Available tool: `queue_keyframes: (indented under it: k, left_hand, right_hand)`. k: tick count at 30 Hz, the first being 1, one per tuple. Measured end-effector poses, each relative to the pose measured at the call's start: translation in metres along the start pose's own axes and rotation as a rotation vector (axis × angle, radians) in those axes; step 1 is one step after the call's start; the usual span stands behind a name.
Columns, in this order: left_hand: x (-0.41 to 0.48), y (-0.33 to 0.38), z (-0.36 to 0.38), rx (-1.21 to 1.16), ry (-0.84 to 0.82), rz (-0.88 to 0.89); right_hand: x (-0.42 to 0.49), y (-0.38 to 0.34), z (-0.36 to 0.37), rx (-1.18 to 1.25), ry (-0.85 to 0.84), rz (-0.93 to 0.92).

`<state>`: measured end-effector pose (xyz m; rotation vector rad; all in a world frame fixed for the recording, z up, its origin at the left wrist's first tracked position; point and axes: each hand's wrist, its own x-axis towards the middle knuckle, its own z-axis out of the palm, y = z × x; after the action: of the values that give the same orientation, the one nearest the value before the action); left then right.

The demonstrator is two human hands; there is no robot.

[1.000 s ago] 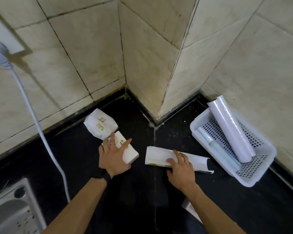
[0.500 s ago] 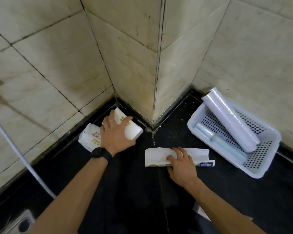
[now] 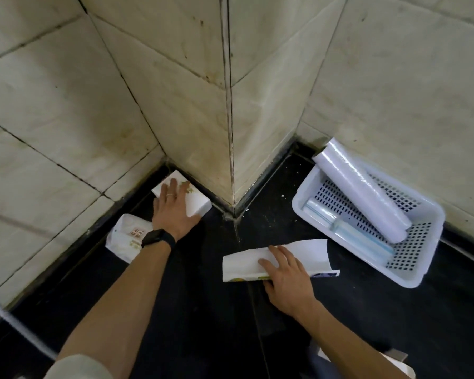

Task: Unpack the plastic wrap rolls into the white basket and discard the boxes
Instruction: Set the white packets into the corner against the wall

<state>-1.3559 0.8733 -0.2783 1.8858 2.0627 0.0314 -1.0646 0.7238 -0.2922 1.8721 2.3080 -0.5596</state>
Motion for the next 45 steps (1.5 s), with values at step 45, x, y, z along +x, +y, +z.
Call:
queue_keyframes:
  k: [45]
  left_hand:
    - [-0.084,-0.053,-0.036,-0.477,0.195,-0.447]
  right_hand:
    - [0.077,-0.082,-0.035,-0.031,-0.512,-0.065]
